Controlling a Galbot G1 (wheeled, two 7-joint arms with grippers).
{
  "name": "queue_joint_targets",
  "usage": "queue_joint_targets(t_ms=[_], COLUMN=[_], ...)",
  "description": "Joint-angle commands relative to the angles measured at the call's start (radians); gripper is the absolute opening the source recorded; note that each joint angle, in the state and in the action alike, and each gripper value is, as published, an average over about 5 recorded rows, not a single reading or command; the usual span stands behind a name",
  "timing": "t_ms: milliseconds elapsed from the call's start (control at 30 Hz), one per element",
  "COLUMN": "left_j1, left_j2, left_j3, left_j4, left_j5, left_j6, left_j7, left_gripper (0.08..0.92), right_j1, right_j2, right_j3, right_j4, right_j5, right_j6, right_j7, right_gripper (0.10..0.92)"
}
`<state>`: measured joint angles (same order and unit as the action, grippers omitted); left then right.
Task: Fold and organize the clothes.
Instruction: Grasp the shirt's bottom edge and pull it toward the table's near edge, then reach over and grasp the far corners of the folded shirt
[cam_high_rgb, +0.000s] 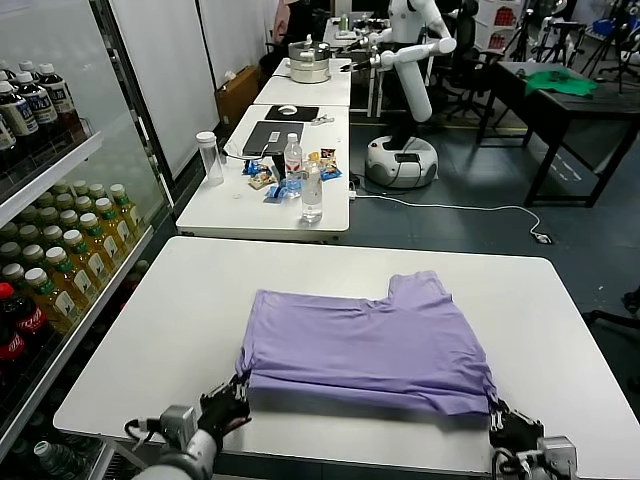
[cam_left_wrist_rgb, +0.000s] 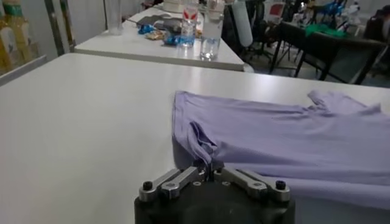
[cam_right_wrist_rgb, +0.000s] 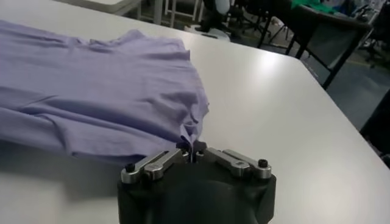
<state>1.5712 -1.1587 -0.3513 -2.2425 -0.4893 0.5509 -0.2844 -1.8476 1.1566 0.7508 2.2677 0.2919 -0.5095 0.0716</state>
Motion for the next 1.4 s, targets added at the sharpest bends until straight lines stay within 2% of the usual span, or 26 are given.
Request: queue_joint_targets(t_ms=[33, 200, 333, 500, 767, 900, 1067, 1400], left_j1=[0.209, 0.237, 0.198, 0.056, -0.281, -0.440, -0.593, -0.747], left_j2=[0.012, 0.026, 0.038, 0.071, 0.100, 0.092, 0.075, 0.020], left_j3=[-0.017, -0.014, -0.022, -0.044, 0.030, 0.096, 0.166, 0.246], left_j4=[-0.150, -0.164, -0.165, -0.112, 0.130, 0.258, 0.383, 0.588], left_j5=[0.079, 0.129, 0.143, 0.098, -0.039, -0.058, -0.106, -0.130], left_j6=[0.027, 0.032, 0.031, 0.015, -0.020, -0.017, -0.009, -0.013], left_j7=[-0.002, 0.004, 0.000, -0.010, -0.032, -0.035, -0.048, -0.045], left_gripper=[0.138, 0.270, 0.383, 0.530, 0.753, 0.815, 0.822, 0.823], right_j1=[-0.136, -0.104, -0.016, 0.225, 0.691, 0.856, 1.014, 1.156], right_j2=[0.014, 0.008, -0.022, -0.093, -0.160, -0.160, -0.137, -0.050], right_j3=[0.043, 0.046, 0.038, -0.021, -0.230, -0.345, -0.444, -0.518], right_j4=[0.105, 0.131, 0.128, 0.007, -0.292, -0.433, -0.588, -0.844], right_j5=[-0.058, -0.051, -0.021, 0.048, 0.188, 0.213, 0.246, 0.272], right_j6=[-0.009, 0.014, 0.018, -0.004, -0.068, -0.069, -0.069, -0.068], right_j7=[0.001, -0.002, 0.002, 0.021, 0.081, 0.094, 0.106, 0.120], right_gripper=[0.194, 0.322, 0.443, 0.581, 0.796, 0.821, 0.823, 0.823])
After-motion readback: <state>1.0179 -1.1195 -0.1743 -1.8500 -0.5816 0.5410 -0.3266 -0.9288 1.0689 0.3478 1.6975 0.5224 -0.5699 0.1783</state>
